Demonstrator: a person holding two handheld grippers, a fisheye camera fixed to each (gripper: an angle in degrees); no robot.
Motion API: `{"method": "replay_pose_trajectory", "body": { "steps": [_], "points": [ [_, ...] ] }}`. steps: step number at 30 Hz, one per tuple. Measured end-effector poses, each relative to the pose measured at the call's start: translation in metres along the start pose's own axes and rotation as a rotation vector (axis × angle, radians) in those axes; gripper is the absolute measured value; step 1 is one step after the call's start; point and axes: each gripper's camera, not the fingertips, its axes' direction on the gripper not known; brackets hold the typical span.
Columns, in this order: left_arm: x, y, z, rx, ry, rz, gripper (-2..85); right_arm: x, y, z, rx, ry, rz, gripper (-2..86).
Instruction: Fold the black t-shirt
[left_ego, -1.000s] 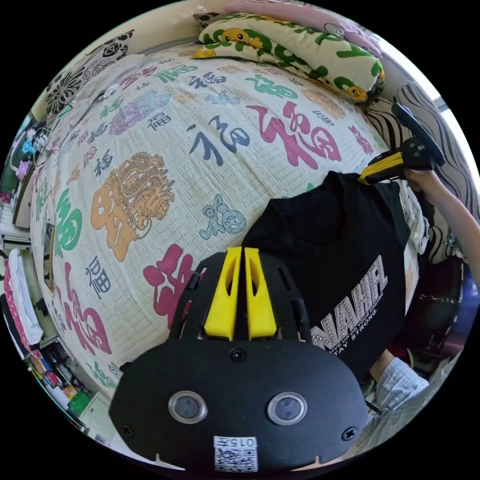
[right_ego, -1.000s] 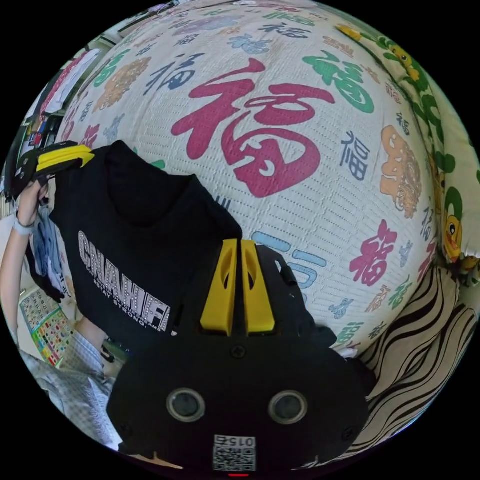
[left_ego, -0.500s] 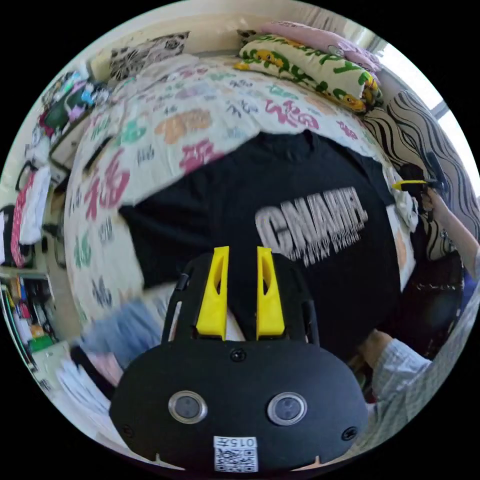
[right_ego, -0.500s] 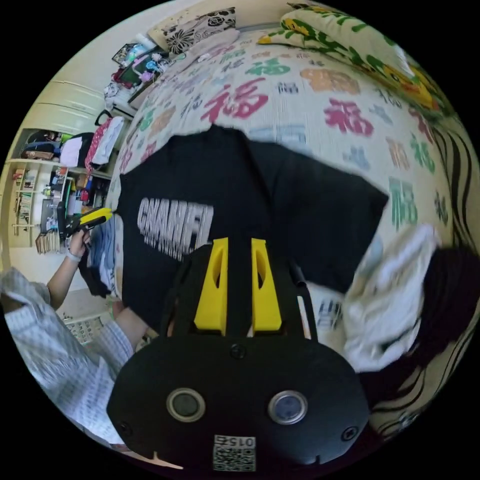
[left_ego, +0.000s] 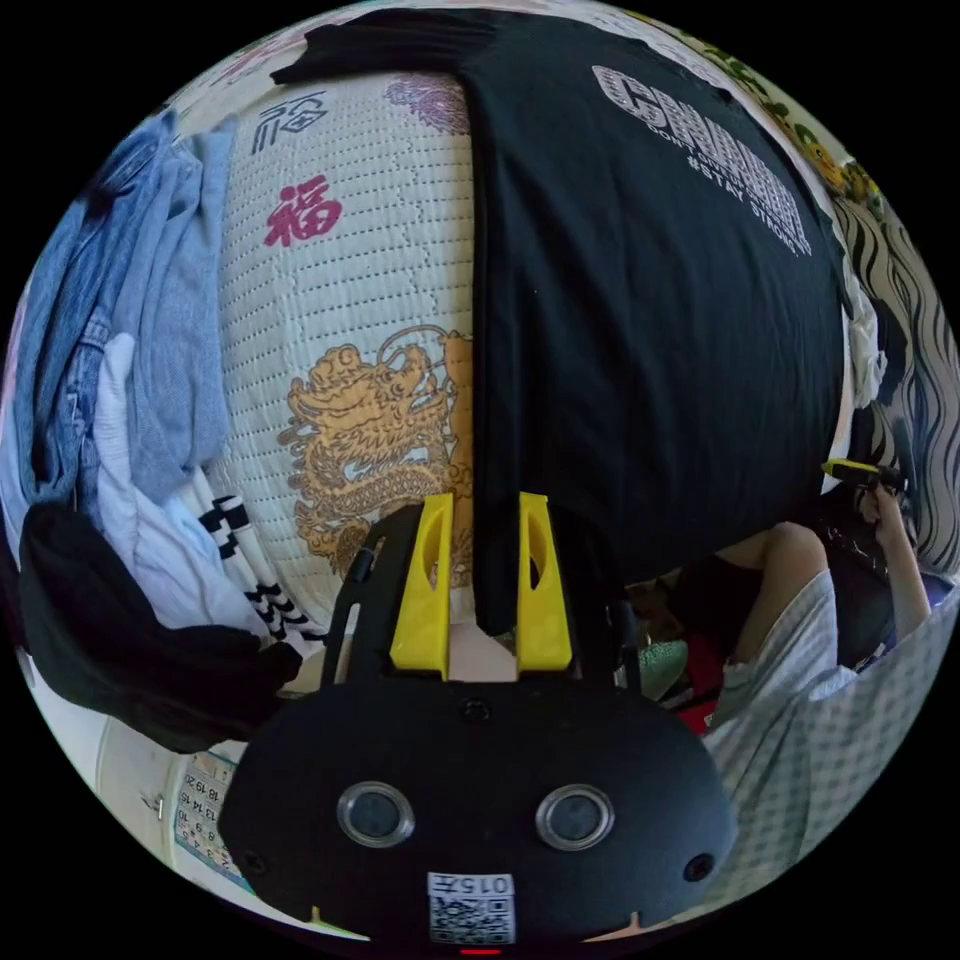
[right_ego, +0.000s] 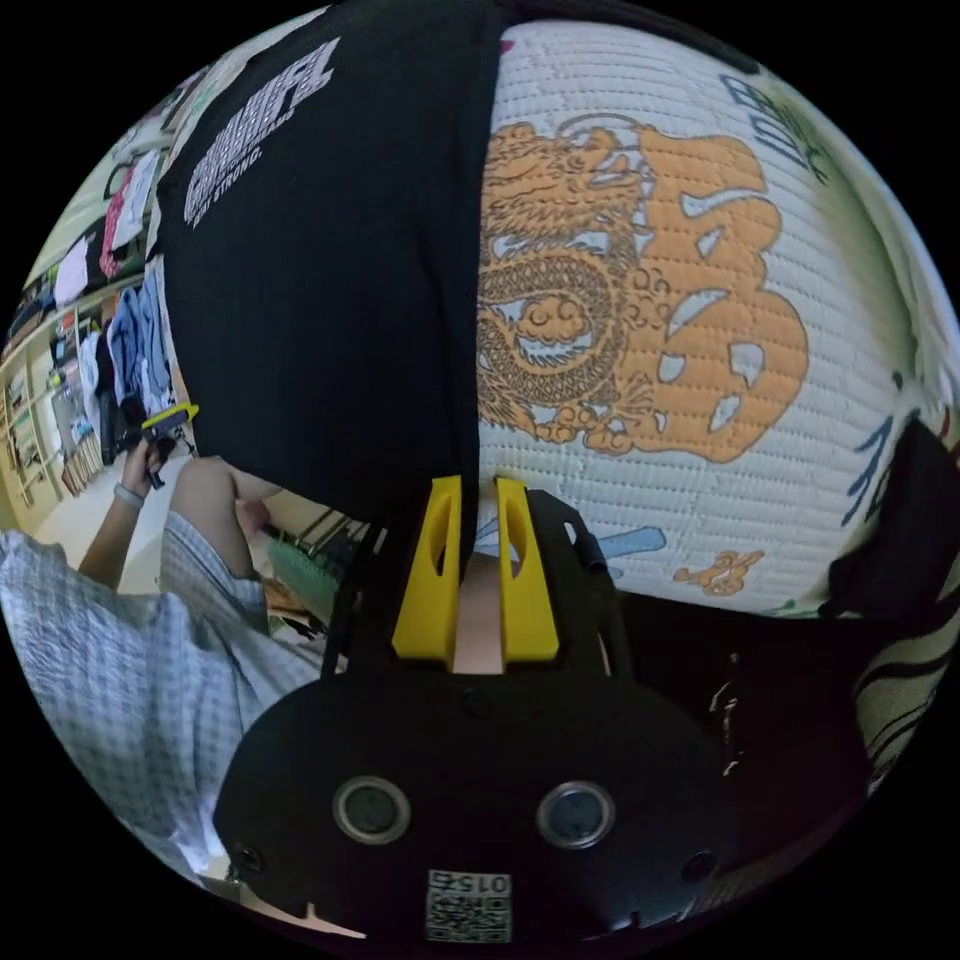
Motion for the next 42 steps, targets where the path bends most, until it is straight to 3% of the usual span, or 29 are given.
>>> {"method": "replay_pose_trajectory", "body": {
  "steps": [4,10,16,19,23,29,36,42],
  "points": [
    [-0.009,0.025,-0.007,0.015,0.014,0.045,7.7,0.003,0.019,0.0,-0.004,-0.029,-0.087,2.6],
    [-0.016,0.089,-0.016,0.193,0.022,0.095,7.2,-0.001,0.06,0.006,0.132,0.04,-0.061,1.7],
    [-0.003,0.145,-0.021,0.336,-0.078,0.135,7.6,-0.045,0.06,-0.029,0.036,0.202,-0.062,6.4],
    [0.003,0.16,-0.026,0.333,-0.121,0.165,7.6,-0.089,0.055,-0.068,-0.03,0.32,-0.069,8.7],
    [-0.011,0.179,-0.039,0.305,-0.037,0.117,6.4,-0.158,0.081,-0.114,-0.052,0.384,-0.071,10.1],
    [-0.012,0.216,-0.057,0.274,0.002,0.119,4.0,-0.217,0.146,-0.152,0.085,0.544,-0.127,10.1],
    [0.002,0.241,-0.06,0.253,-0.015,0.114,8.0,-0.174,0.191,-0.134,0.246,0.422,-0.149,10.4],
    [0.009,0.259,-0.064,0.296,0.018,0.069,8.4,-0.029,0.201,0.002,0.111,0.158,0.061,12.7]
  ]
}}
